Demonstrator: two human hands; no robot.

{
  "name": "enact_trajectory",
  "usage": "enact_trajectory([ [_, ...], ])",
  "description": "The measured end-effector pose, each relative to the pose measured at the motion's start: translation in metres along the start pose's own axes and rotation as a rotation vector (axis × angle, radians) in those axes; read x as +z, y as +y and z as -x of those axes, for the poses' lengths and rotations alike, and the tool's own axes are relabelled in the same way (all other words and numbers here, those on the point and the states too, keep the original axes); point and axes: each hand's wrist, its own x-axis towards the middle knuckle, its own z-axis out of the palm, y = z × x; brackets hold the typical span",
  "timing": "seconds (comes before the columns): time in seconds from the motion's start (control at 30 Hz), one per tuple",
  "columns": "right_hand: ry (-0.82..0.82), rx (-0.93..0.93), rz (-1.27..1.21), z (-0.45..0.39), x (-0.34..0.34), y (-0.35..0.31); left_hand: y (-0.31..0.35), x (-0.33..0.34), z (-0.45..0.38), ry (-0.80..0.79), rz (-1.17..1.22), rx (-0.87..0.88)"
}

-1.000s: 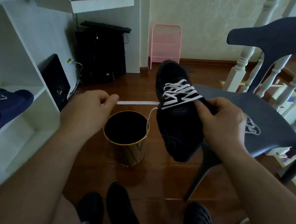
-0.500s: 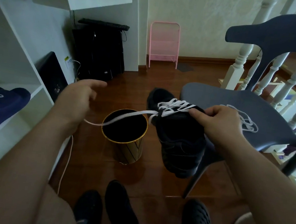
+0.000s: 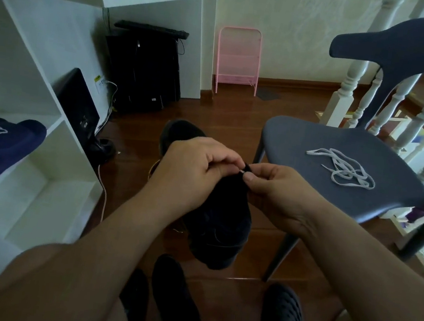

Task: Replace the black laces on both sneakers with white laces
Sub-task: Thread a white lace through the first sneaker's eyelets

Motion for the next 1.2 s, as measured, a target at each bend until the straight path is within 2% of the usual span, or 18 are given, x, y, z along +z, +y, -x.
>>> enact_trajectory([
  [0.23, -0.008, -0.048, -0.058, 0.008, 0.001, 0.000, 0.003, -0.003, 0.002, 0.012, 0.022, -0.159],
  [0.57, 0.008, -0.190, 0.043, 0.018, 0.004, -0.006, 0.010, -0.002, 0.001, -0.014, 0.010, -0.197],
  [0.63, 0.038, -0.230, 0.153, 0.018, 0.004, -0.005, 0.011, -0.001, 0.000, -0.017, -0.018, -0.219],
  [0.77, 0.114, -0.327, 0.536, 0.020, 0.007, -0.004, 0.012, 0.003, 0.001, -0.018, -0.109, -0.257],
  [0.87, 0.188, -0.387, 0.732, 0.023, 0.011, -0.007, 0.016, 0.009, 0.002, 0.023, -0.161, -0.221],
  [1.0, 0.221, -0.392, 0.778, 0.025, 0.008, -0.009, 0.012, 0.012, 0.000, 0.030, -0.058, -0.263],
  [1.13, 0.153, -0.380, 0.718, 0.027, 0.008, -0.007, 0.007, 0.008, -0.004, 0.034, -0.057, -0.252],
  [1.2, 0.103, -0.352, 0.702, 0.029, 0.007, -0.008, 0.005, 0.004, -0.006, -0.034, -0.080, -0.223],
])
